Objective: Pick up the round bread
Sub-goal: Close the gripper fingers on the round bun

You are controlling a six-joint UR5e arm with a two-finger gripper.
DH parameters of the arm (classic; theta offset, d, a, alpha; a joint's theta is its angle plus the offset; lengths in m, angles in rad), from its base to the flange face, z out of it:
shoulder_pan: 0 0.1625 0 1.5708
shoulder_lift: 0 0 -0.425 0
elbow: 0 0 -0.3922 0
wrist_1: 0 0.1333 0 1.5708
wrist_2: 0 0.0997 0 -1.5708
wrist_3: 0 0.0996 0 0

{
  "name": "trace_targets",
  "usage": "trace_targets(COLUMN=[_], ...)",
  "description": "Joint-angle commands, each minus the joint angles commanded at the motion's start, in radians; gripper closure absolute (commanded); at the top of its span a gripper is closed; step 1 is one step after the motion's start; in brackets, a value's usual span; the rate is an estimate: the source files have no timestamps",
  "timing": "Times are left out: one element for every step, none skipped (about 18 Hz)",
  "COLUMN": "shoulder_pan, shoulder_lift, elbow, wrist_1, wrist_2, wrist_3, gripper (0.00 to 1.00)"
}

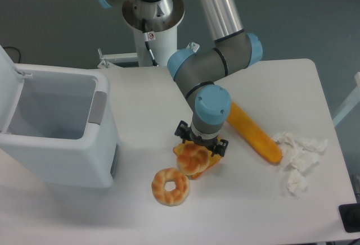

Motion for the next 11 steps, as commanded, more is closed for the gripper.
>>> trace_targets(shoulder_pan=[0.000,-0.002,-0.002,-0.002,-0.002,-0.002,-0.002,-0.002,-0.002,-0.002,-0.002], shoulder_lift=[0.000,0.000,0.002,0.000,0.000,0.000,0.000,0.000,0.000,0.000,0.000], elbow=[-0.002,-0.002,-0.002,-0.002,-0.002,0.000,0.002,0.003,0.003,0.003,0.005], wrist_1=[0.000,0.000,0.000,-0.002,0.000,0.000,-0.002,0.000,-0.002,-0.002,-0.002], wrist_2=[0.000,0.000,0.000,0.000,0.000,0.000,0.000,0.000,0.000,0.000,0.000], wrist_3=[0.000,-0.002,0.000,-0.002,-0.002,0.000,0.000,0.000,0.000,0.002,0.002], gripper=[0.22,0.27,0.31,0.36,0.40,0.45,0.51,0.55,0.60,0.64,0.66])
